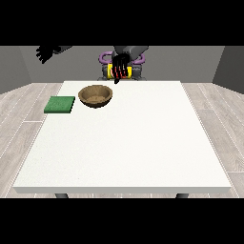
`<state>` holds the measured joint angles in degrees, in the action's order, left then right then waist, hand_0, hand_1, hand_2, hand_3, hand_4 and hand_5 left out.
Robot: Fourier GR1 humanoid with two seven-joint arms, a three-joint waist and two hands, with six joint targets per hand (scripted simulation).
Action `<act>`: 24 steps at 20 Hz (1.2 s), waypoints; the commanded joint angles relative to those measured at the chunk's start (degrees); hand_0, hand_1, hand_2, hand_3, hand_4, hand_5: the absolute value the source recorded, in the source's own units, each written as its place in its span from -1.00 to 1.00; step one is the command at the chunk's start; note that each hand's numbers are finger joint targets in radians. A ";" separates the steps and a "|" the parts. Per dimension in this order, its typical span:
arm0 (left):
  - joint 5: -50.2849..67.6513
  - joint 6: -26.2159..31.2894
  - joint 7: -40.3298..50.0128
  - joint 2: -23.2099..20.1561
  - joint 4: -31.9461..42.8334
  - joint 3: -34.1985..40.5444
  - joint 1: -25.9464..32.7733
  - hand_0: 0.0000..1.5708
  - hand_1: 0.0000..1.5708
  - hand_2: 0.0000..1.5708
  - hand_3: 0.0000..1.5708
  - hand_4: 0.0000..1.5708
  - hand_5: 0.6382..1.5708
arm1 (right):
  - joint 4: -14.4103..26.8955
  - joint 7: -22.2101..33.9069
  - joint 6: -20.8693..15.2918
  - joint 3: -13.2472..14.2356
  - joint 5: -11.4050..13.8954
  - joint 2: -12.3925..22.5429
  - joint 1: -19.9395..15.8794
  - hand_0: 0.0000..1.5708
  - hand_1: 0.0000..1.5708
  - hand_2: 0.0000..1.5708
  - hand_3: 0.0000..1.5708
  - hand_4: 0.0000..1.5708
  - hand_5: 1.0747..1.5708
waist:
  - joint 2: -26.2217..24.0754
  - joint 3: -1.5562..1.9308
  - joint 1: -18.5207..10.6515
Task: Pick the cup and pour the ball into the bowl, then pick the bowl and place it on the pad
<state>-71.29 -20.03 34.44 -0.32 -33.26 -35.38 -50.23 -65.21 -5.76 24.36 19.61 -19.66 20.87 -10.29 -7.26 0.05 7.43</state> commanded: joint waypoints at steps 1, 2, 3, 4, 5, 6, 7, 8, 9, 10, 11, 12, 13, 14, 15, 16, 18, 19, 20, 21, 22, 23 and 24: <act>-1.56 8.54 4.13 0.30 -4.58 -6.28 1.35 -0.74 -0.74 0.51 0.75 -0.13 0.99 | 0.42 2.20 -0.16 -1.35 -0.29 -0.97 -2.20 -1.00 -1.00 -1.00 -1.00 -0.16 0.96 | -0.67 -0.03 1.93; -2.10 11.19 4.09 0.31 -6.39 -7.89 0.19 -1.00 -1.00 0.34 0.75 -0.05 1.00 | 2.63 -2.10 1.89 -0.41 0.99 0.41 0.29 -1.00 -1.00 -1.00 -1.00 -0.15 0.96 | -0.90 0.01 1.53; -2.58 12.36 3.80 0.31 -6.27 -8.29 -0.18 -1.00 -1.00 0.38 0.81 0.05 1.00 | 2.63 -3.88 3.47 -0.61 0.69 -0.15 1.18 -1.00 -1.00 -1.00 -1.00 -0.14 0.96 | 0.36 0.01 2.15; -1.17 16.58 4.93 0.31 -9.00 -9.32 -1.89 -1.00 -1.00 0.43 0.85 0.08 1.00 | 2.66 0.01 1.34 -1.10 0.09 -0.36 -3.04 -1.00 -1.00 -1.00 -1.00 -0.13 0.96 | 0.60 -0.01 2.82; -1.11 17.98 4.77 0.31 -11.31 -9.47 -3.53 -1.00 -1.00 0.53 0.91 0.14 1.00 | 4.34 -3.45 2.74 -0.60 0.90 0.33 -2.63 -1.00 -1.00 -1.00 -1.00 -0.12 0.97 | 2.51 0.01 1.69; -0.96 20.06 2.74 0.31 -11.91 -7.83 -5.19 -1.00 -1.00 0.58 0.93 0.14 1.00 | 4.44 -3.09 0.75 -0.08 1.44 0.37 -2.63 -1.00 -1.00 -1.00 -1.00 -0.12 0.97 | 1.66 -0.01 -0.12; -2.41 18.28 4.60 0.32 -13.53 -8.86 -0.38 -1.00 -1.00 0.55 0.91 0.14 1.00 | 3.05 -1.05 0.66 -0.28 0.91 0.46 -1.70 -1.00 -1.00 -1.00 -1.00 -0.09 0.98 | 0.97 -0.04 0.24; -3.77 12.79 2.62 -0.03 -11.09 -5.14 1.69 -1.00 -1.00 0.50 0.88 0.16 1.00 | 0.80 -0.26 0.64 0.14 0.44 1.01 -0.10 -1.00 -1.00 -1.00 -1.00 -0.09 0.98 | 0.75 -0.06 -0.93; -0.75 13.07 2.05 -1.21 -13.13 -2.25 -0.74 -1.00 -1.00 0.46 0.84 0.14 1.00 | 2.80 -1.61 0.36 0.49 0.75 0.35 0.67 -1.00 -1.00 -1.00 -1.00 -0.09 0.98 | 0.08 -0.05 -2.46; 0.01 10.97 2.01 -1.20 -14.35 -1.55 1.21 -1.00 -1.00 0.51 0.82 -0.04 0.98 | 3.32 -0.56 2.15 2.29 -1.10 2.81 0.66 -1.00 -1.00 -1.00 -1.00 -0.09 0.98 | -0.34 -0.06 -2.70; 1.02 6.95 1.62 -1.63 -15.67 -1.05 4.23 -0.62 -0.62 1.00 0.77 0.12 0.98 | 3.05 -2.80 0.40 2.41 0.34 2.06 1.56 -1.00 -1.00 -1.00 -1.00 -0.09 0.98 | 0.04 -0.07 -3.76; 2.98 5.53 0.28 -1.49 -16.64 0.59 4.18 -1.00 -1.00 1.00 0.49 0.32 0.98 | 4.17 -1.25 1.04 4.39 -1.34 5.01 -1.25 -1.00 -1.00 -1.00 -1.00 -0.09 0.98 | 2.36 -0.08 -5.30; 6.30 3.85 -3.43 -3.48 -18.46 3.15 4.75 -1.00 -1.00 1.00 0.52 0.45 0.97 | 3.47 -3.61 0.14 2.43 0.70 1.84 1.38 -1.00 -1.00 -1.00 -1.00 -0.09 0.98 | 2.55 -0.10 -5.46; 7.60 -1.70 -4.52 -4.47 -19.18 3.77 9.84 -0.52 -0.52 1.00 0.60 0.54 0.99 | 2.74 -2.79 1.68 2.17 0.25 2.32 3.03 -1.00 -1.00 -1.00 -1.00 -0.10 0.99 | 2.63 -0.18 -4.95; 11.55 -2.83 -7.38 -4.45 -21.57 6.57 9.53 0.08 0.08 1.00 0.67 0.56 0.99 | 3.55 -1.34 1.00 3.02 -0.66 2.92 1.53 -1.00 -1.00 -1.00 -1.00 -0.11 1.00 | 3.69 -0.23 -6.72; 13.83 -6.69 -7.91 -4.07 -22.54 9.41 9.41 0.30 0.30 0.97 0.56 0.57 0.98 | 3.29 -2.67 -0.50 2.61 -0.76 0.26 0.61 -1.00 -1.00 -1.00 -1.00 -0.09 1.00 | 7.29 -0.32 -7.16; 21.17 -8.62 -12.61 -1.46 -27.19 12.11 12.38 0.40 0.40 0.65 0.27 0.62 1.00 | 3.83 -1.60 -1.78 2.67 -0.51 0.20 0.05 -1.00 -1.00 -1.00 -1.00 -0.09 1.00 | 8.27 -0.46 -10.42; 25.36 -11.75 -12.70 0.17 -29.76 15.17 11.76 0.24 0.24 0.18 -0.27 0.57 1.00 | 3.25 -2.05 -1.01 1.75 -0.20 -0.44 0.34 -1.00 -1.00 -1.00 -1.00 -0.09 1.00 | 9.90 -0.69 -8.70; 31.98 -12.33 -12.03 0.20 -33.88 18.45 9.86 -0.21 -0.21 -0.64 -1.00 0.40 1.00 | 3.35 -1.58 -0.93 1.37 -0.61 -1.20 -0.38 -1.00 -1.00 -1.00 -1.00 -0.09 1.00 | 10.17 -1.18 -7.60; 35.98 -13.22 -14.28 0.22 -36.14 19.77 10.87 -1.00 -1.00 -1.00 -1.00 0.15 1.00 | 3.09 -2.21 -1.81 1.52 -0.31 -1.38 -1.15 -1.00 -1.00 -1.00 -1.00 -0.10 1.00 | 11.63 -1.23 -8.83; 40.41 -12.22 -16.20 0.24 -38.41 21.59 10.89 -1.00 -1.00 -1.00 -1.00 -0.10 0.97 | 3.29 -1.67 -1.88 2.03 -0.75 -0.87 -1.36 -1.00 -1.00 -1.00 -1.00 -0.11 0.99 | 12.29 -1.25 -9.52; 45.56 -10.77 -16.64 0.26 -41.11 23.30 10.26 -1.00 -1.00 -1.00 -1.00 -0.32 0.94 | 3.10 -1.66 -2.72 1.69 -0.43 -1.66 -1.46 -1.00 -1.00 -1.00 -1.00 -0.11 1.00 | 12.06 -1.19 -9.73; 49.96 -8.42 -17.56 0.27 -43.15 25.10 10.21 -1.00 -1.00 -1.00 -1.00 -0.48 0.84 | 3.36 -2.35 -3.38 1.75 -0.13 -2.29 -1.12 -1.00 -1.00 -1.00 -1.00 -0.11 1.00 | 12.58 -1.07 -11.10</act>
<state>-36.38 -29.05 20.79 -0.73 -68.17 -16.96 -40.19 -61.95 -7.71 22.57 21.45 -20.06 19.95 -10.97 3.09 -0.89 -1.54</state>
